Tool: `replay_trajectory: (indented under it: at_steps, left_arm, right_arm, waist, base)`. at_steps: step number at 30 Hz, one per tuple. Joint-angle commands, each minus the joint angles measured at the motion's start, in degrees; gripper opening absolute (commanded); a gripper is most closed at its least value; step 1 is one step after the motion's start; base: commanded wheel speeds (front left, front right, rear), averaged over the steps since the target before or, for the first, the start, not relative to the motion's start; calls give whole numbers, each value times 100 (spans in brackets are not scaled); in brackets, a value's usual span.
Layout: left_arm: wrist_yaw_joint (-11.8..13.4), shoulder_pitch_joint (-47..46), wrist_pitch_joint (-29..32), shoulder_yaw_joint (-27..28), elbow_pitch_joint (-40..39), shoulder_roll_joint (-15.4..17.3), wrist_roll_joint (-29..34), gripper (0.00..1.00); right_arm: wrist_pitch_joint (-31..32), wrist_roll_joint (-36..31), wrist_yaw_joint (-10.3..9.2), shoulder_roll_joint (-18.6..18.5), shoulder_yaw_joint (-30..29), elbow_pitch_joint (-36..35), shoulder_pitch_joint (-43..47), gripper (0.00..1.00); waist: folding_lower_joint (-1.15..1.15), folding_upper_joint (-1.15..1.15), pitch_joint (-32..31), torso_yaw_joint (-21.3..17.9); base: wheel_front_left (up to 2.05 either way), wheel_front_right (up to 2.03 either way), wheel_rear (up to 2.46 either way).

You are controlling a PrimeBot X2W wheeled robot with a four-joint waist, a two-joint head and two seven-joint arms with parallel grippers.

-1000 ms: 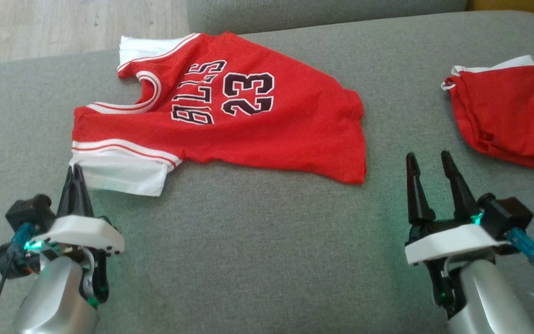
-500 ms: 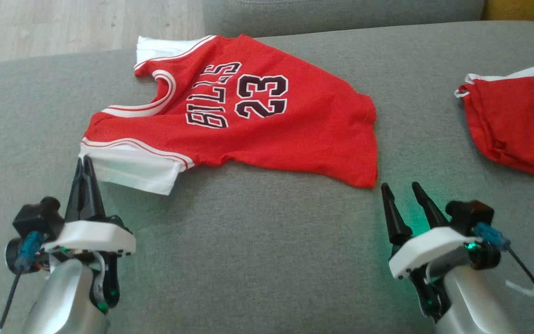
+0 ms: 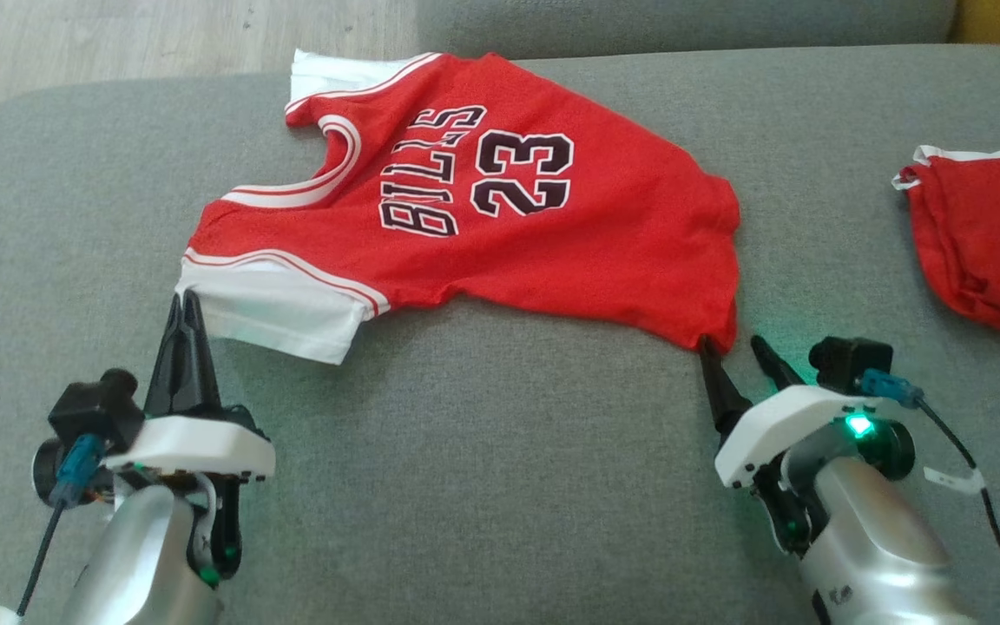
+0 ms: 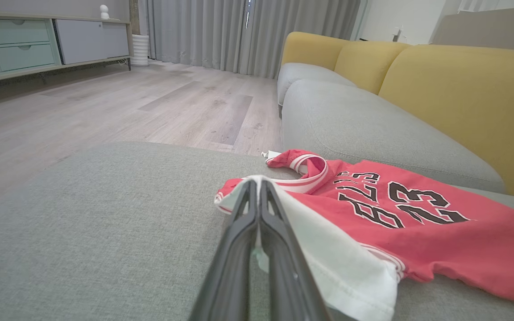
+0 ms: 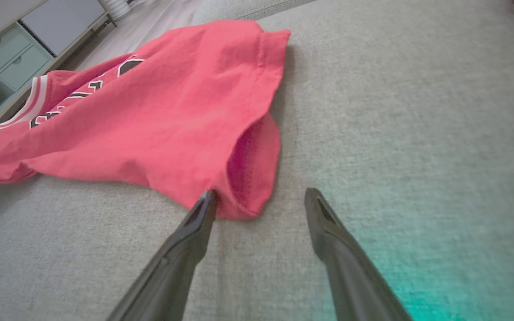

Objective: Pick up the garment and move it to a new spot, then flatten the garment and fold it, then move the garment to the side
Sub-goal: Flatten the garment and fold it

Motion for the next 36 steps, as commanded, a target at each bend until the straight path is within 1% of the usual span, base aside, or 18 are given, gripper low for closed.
replay_trajectory:
  at_steps: [1,7,8,9,10,13,18,23,25,30,32,36]
  left_arm:
    - [-33,-182,-55,282,-187,90,70,0]
    - [-68,-187,-55,355,-163,82,134,0]
    - [-70,-187,-55,372,-160,82,142,0]
    - [-73,-189,-55,387,-157,81,151,0]
    - [-76,-190,-55,401,-155,80,159,0]
    - [-81,-190,-55,428,-149,77,176,0]
    - [-99,-173,-55,509,-157,76,202,0]
    - [-156,-111,-55,692,-290,56,139,0]
    - [-205,-93,-55,786,-392,54,95,0]
    - [-300,-116,-55,1038,-823,24,-28,0]
    - [-351,-169,-55,1045,-1031,6,-17,0]
    - [-458,-343,-56,1198,-1554,-109,-233,0]
  right_arm:
    - [-71,60,22,25,212,74,-140,100]
    - [-160,90,22,25,466,446,-319,100]
    - [-172,110,22,25,514,479,-339,85]
    - [-176,131,22,25,583,496,-358,33]
    - [-189,139,22,25,667,497,-377,0]
    - [-258,186,22,25,789,469,-403,0]
    - [-601,320,22,25,844,339,-476,0]
    - [-880,408,22,25,778,-20,-520,0]
    - [-934,452,22,25,711,-279,-524,0]
    - [-981,262,22,22,363,-1068,-519,0]
    - [-984,153,22,-37,222,-1457,-521,0]
    - [-986,7,22,-219,39,-2268,-548,0]
  waist:
    - [0,0,17,16]
    - [0,0,13,1]
    - [0,0,11,-9]
    - [0,0,9,-20]
    - [0,0,6,-33]
    - [0,0,-6,-62]
    - [0,0,-73,-143]
    - [0,0,-192,-239]
    - [0,0,-255,-281]
    - [0,0,-426,-372]
    - [0,0,-491,-394]
    - [0,0,-649,-440]
  base:
    - [0,0,0]
    - [0,0,0]
    - [0,0,0]
    - [0,0,0]
    - [0,0,0]
    - [0,0,0]
    - [0,0,0]
    - [0,0,0]
    - [0,0,0]
    - [0,0,0]
    - [0,0,0]
    - [0,0,0]
